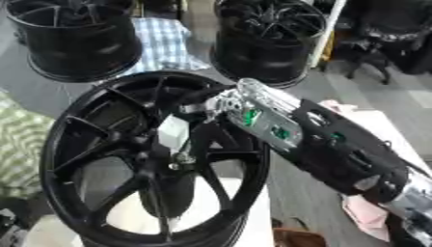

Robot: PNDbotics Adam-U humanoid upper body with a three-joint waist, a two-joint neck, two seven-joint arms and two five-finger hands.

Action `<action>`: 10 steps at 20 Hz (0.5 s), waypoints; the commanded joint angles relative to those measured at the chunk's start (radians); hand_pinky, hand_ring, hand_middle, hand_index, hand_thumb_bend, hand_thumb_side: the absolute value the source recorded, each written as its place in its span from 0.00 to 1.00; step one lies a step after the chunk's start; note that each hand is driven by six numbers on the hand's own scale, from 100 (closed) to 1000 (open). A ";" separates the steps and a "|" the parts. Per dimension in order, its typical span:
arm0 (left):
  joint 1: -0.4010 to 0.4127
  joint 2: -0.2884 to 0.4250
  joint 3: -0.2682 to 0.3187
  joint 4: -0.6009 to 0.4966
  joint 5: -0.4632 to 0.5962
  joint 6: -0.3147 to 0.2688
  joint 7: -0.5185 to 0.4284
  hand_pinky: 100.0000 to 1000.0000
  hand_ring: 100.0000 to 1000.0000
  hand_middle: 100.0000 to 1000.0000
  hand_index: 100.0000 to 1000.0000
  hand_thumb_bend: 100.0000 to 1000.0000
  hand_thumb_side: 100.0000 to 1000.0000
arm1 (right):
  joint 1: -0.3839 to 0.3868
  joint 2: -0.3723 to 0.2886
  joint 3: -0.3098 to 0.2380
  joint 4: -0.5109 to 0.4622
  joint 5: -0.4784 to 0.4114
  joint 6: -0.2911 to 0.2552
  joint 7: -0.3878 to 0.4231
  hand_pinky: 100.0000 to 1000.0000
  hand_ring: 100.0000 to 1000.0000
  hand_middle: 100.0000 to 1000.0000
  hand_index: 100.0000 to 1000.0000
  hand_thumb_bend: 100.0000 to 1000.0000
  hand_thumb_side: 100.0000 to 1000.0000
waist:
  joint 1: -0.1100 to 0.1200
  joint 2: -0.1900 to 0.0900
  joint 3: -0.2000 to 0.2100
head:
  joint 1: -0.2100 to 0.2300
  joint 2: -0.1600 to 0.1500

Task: Pull the pin out of the wheel hub.

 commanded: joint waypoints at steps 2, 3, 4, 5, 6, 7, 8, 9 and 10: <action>-0.019 0.004 -0.001 -0.014 -0.002 -0.100 -0.098 0.55 0.00 0.54 0.71 0.00 0.91 | -0.011 -0.001 -0.011 -0.007 0.034 0.005 0.033 0.79 0.82 0.83 0.93 0.28 0.39 | 0.005 -0.004 0.000 | 0.001 -0.007; -0.019 0.004 -0.001 -0.014 -0.002 -0.101 -0.098 0.55 0.00 0.54 0.71 0.00 0.91 | -0.011 -0.001 -0.014 -0.012 0.035 0.005 0.033 0.76 0.80 0.81 0.92 0.28 0.38 | 0.005 -0.004 -0.001 | 0.001 -0.007; -0.019 0.004 -0.001 -0.014 -0.002 -0.101 -0.098 0.55 0.00 0.54 0.71 0.00 0.91 | -0.012 -0.002 -0.018 -0.017 0.034 0.007 0.033 0.76 0.80 0.81 0.92 0.28 0.38 | 0.005 -0.004 -0.001 | 0.001 -0.007; -0.019 0.004 -0.001 -0.014 -0.002 -0.101 -0.098 0.55 0.00 0.54 0.71 0.00 0.91 | -0.012 -0.003 -0.022 -0.022 0.032 0.010 0.033 0.75 0.78 0.80 0.92 0.28 0.38 | 0.005 -0.004 -0.001 | 0.002 -0.008; -0.019 0.004 -0.001 -0.014 -0.002 -0.101 -0.098 0.55 0.00 0.54 0.71 0.00 0.91 | -0.011 -0.005 -0.027 -0.028 0.028 0.014 0.033 0.75 0.78 0.80 0.92 0.28 0.38 | 0.005 -0.004 -0.001 | 0.002 -0.008; -0.019 0.004 0.000 -0.014 -0.002 -0.101 -0.098 0.55 0.00 0.54 0.71 0.00 0.91 | -0.011 -0.006 -0.032 -0.034 0.021 0.020 0.033 0.75 0.80 0.82 0.93 0.28 0.38 | 0.005 -0.004 -0.002 | 0.002 -0.009; -0.019 0.004 -0.001 -0.014 -0.003 -0.102 -0.098 0.55 0.00 0.54 0.71 0.00 0.91 | -0.010 -0.007 -0.037 -0.040 0.012 0.028 0.033 0.75 0.80 0.83 0.93 0.28 0.38 | 0.005 -0.004 -0.002 | 0.003 -0.009; -0.019 0.004 -0.001 -0.014 -0.003 -0.103 -0.098 0.55 0.00 0.54 0.71 0.00 0.91 | -0.010 -0.008 -0.042 -0.045 0.002 0.036 0.033 0.75 0.80 0.83 0.94 0.28 0.38 | 0.005 -0.004 -0.002 | 0.004 -0.009; -0.019 0.004 0.000 -0.014 -0.003 -0.103 -0.098 0.55 0.00 0.54 0.71 0.00 0.91 | -0.008 -0.008 -0.046 -0.051 -0.009 0.046 0.033 0.74 0.79 0.83 0.94 0.28 0.37 | 0.005 -0.004 -0.002 | 0.004 -0.009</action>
